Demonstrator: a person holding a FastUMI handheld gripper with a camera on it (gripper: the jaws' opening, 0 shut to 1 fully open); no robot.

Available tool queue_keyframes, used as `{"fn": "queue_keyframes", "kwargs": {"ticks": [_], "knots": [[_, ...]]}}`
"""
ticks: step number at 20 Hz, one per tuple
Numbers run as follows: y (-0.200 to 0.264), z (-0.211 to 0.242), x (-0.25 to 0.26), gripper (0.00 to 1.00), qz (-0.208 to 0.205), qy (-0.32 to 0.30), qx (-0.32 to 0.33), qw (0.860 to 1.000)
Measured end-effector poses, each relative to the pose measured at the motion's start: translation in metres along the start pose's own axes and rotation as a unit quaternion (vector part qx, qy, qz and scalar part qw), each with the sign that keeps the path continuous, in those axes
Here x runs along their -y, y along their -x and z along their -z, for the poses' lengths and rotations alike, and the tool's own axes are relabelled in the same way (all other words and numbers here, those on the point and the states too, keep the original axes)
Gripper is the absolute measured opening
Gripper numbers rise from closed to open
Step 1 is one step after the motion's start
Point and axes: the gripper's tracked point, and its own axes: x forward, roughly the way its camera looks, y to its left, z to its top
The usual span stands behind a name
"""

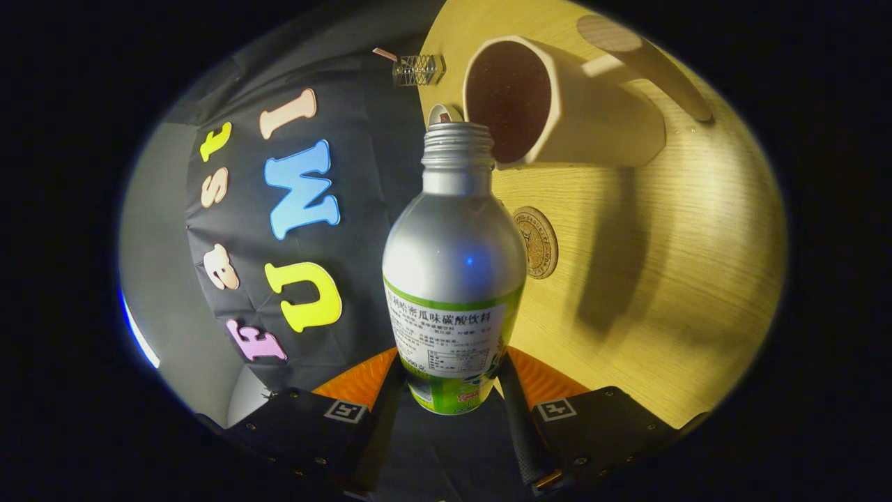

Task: Take the bottle from table, then pour the juice into the cup, finally place the bottle on the coaster

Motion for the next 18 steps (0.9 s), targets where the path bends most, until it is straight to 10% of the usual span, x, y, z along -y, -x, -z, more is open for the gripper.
{"fn": "queue_keyframes", "kwargs": {"ticks": [18], "knots": [[-0.002,0.009,-0.014,0.73,-0.002,-0.069,-0.011,0.998]]}}
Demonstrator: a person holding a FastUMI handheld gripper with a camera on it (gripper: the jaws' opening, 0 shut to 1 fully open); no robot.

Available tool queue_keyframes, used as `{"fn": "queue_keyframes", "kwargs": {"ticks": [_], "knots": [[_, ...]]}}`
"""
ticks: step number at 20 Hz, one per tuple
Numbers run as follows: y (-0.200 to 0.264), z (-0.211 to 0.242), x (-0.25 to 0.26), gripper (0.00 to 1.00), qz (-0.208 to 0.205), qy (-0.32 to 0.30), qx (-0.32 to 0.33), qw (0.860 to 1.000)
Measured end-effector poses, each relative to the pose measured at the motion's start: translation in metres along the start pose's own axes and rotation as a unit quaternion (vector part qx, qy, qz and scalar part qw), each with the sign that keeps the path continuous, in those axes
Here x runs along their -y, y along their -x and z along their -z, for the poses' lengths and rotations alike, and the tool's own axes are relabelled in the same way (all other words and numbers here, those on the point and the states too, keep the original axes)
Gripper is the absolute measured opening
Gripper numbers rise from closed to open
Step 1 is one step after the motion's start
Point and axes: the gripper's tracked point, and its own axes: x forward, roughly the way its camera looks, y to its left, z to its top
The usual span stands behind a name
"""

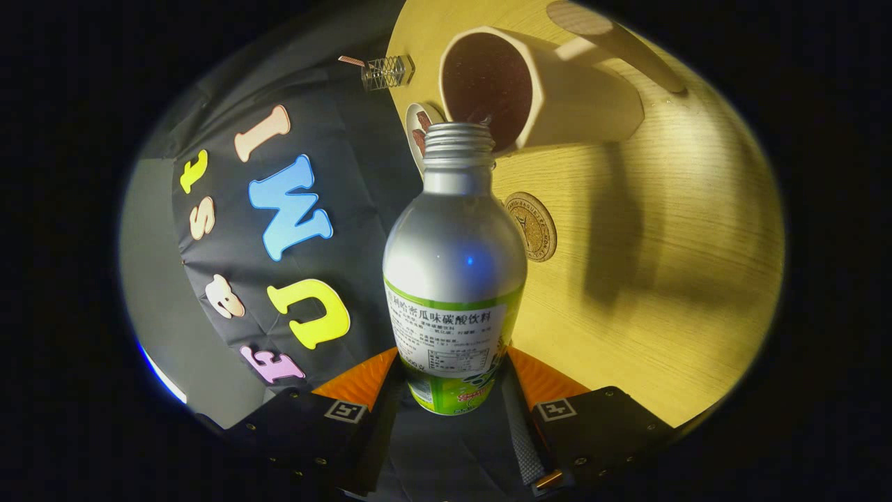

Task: Take the bottle from table, then pour the juice into the cup, finally place the bottle on the coaster

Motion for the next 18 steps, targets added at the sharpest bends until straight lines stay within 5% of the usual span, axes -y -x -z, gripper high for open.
{"fn": "queue_keyframes", "kwargs": {"ticks": [18], "knots": [[0.008,-0.007,-0.022,0.73,-0.01,-0.072,-0.007,0.997]]}}
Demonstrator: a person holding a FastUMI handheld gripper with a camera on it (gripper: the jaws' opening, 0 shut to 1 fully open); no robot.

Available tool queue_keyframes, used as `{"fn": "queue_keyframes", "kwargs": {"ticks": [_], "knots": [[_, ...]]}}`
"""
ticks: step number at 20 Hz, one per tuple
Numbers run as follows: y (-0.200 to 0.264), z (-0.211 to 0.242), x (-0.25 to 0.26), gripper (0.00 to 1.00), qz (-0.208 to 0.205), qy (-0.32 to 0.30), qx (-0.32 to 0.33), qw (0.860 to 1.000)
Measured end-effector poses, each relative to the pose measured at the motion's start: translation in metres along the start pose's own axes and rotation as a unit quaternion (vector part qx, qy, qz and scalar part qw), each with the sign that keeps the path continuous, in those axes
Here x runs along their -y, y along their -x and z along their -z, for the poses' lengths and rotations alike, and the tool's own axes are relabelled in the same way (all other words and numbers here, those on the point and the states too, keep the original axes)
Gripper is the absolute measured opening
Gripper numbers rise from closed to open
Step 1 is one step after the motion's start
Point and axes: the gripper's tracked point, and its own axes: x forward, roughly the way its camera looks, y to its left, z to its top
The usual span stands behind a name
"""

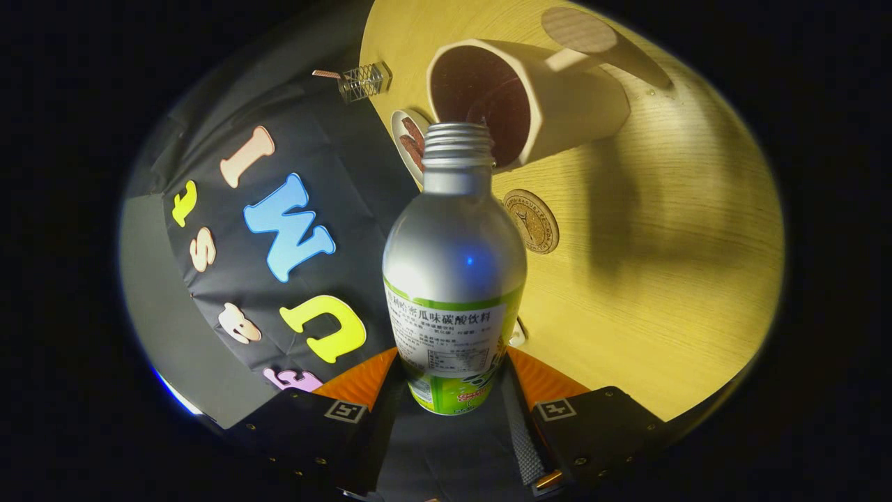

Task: Take the bottle from table, then pour the juice into the cup, finally place the bottle on the coaster

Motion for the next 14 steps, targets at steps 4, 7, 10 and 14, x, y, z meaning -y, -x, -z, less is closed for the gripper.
{"fn": "queue_keyframes", "kwargs": {"ticks": [4,7,10,14], "knots": [[0.0,0.007,-0.004,0.73,0.002,-0.015,-0.009,1.0],[-0.001,0.007,-0.012,0.73,-0.006,-0.034,-0.009,0.999],[0.0,0.013,-0.017,0.73,-0.004,-0.048,-0.014,0.999],[0.0,0.011,-0.028,0.73,-0.012,-0.073,-0.01,0.997]]}}
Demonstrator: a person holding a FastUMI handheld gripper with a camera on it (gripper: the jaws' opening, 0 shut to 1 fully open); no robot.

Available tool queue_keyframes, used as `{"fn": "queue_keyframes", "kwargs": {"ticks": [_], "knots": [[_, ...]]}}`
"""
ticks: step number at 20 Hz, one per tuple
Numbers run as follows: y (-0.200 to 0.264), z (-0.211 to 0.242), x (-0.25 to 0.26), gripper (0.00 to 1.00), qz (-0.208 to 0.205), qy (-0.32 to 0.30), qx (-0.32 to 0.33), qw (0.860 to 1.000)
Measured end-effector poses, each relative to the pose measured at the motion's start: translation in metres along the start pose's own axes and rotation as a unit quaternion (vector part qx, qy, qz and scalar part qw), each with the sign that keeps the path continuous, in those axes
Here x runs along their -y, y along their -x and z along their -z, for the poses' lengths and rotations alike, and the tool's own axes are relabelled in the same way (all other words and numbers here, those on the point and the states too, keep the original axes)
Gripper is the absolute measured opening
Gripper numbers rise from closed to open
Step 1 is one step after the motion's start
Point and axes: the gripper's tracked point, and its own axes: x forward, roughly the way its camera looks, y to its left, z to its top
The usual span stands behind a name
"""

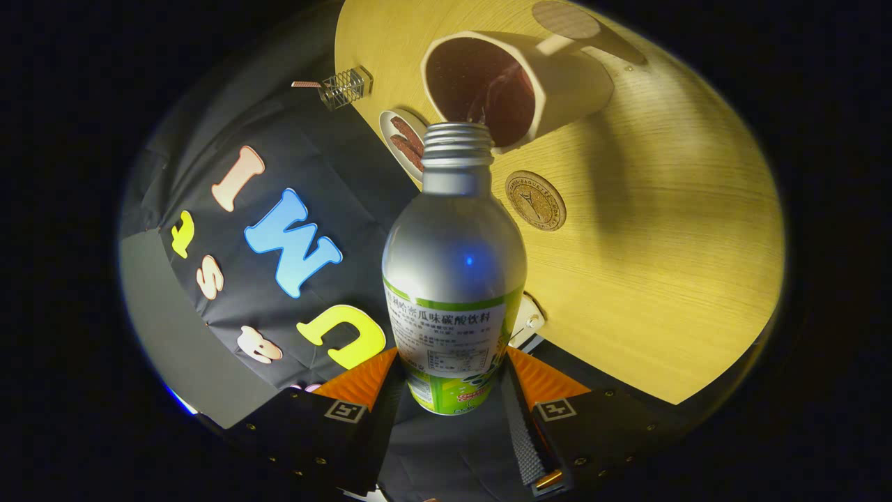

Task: Take the bottle from table, then pour the juice into the cup, finally place the bottle on the coaster

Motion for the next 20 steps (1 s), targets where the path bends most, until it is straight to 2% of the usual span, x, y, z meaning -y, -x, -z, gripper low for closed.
{"fn": "queue_keyframes", "kwargs": {"ticks": [11,20], "knots": [[0.001,0.002,-0.023,0.73,-0.017,-0.055,-0.001,0.998],[0.006,0.003,-0.029,0.73,-0.021,-0.073,0.001,0.997]]}}
